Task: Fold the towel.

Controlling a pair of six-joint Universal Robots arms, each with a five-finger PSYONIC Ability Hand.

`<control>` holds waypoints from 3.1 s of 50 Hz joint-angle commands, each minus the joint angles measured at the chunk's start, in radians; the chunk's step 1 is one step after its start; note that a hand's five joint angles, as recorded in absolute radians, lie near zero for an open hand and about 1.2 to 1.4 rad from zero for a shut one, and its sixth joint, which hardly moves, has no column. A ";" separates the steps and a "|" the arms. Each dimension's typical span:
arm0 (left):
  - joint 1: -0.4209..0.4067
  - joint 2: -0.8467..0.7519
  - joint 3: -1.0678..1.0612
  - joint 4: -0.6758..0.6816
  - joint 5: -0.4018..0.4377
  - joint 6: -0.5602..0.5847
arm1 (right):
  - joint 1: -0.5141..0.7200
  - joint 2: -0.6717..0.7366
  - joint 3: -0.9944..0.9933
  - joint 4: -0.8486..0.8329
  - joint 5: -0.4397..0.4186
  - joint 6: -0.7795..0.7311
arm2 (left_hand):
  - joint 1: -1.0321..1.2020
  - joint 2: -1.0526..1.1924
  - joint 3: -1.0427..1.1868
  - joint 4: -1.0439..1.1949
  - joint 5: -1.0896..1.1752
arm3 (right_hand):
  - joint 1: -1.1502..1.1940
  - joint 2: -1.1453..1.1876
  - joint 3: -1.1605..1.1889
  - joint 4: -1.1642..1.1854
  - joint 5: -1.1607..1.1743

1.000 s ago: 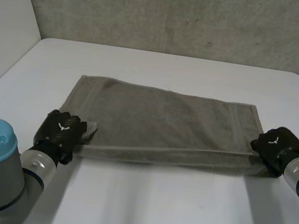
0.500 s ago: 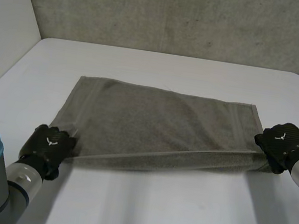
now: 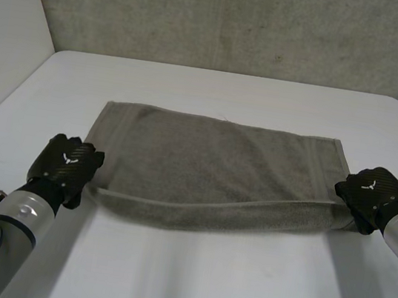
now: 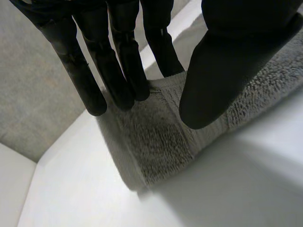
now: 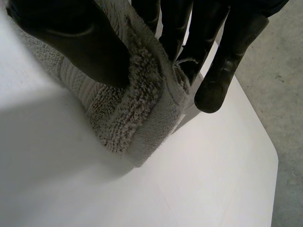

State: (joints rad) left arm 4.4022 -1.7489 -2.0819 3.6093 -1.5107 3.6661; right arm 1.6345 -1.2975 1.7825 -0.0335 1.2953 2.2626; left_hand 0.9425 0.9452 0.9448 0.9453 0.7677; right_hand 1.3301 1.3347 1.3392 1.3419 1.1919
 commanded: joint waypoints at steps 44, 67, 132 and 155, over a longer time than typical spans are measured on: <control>0.114 -0.127 0.013 -0.018 0.201 0.227 | -0.001 0.018 0.008 -0.008 -0.013 0.002 | 0.054 0.052 0.052 0.052 0.055 | 0.066 0.062 0.057 0.054 0.030; 0.212 0.098 0.037 -0.365 0.227 0.207 | -0.100 -0.109 -0.095 0.408 -0.054 -0.091 | 0.454 0.451 0.451 0.451 0.454 | 0.066 0.062 0.057 0.054 0.030; 0.010 -0.478 0.709 -0.072 0.110 -0.121 | 0.041 0.184 -0.380 -0.163 0.081 0.163 | -0.767 -0.770 -0.769 -0.770 -0.767 | -1.156 -1.160 -1.165 -1.167 -1.192; -0.035 -0.106 0.235 0.093 0.083 -0.156 | -0.036 0.062 -0.025 -0.031 0.053 0.167 | -0.764 -0.767 -0.767 -0.767 -0.764 | -0.922 -0.927 -0.931 -0.934 -0.959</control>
State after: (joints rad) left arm 4.3971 -1.8567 -1.7939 3.6140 -1.4236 3.5247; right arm 1.6408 -1.2805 1.6981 -0.0187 1.3610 2.4308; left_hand 0.1735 0.1689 0.1683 0.1689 0.0270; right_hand 0.3205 0.3142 0.3187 0.3128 0.1529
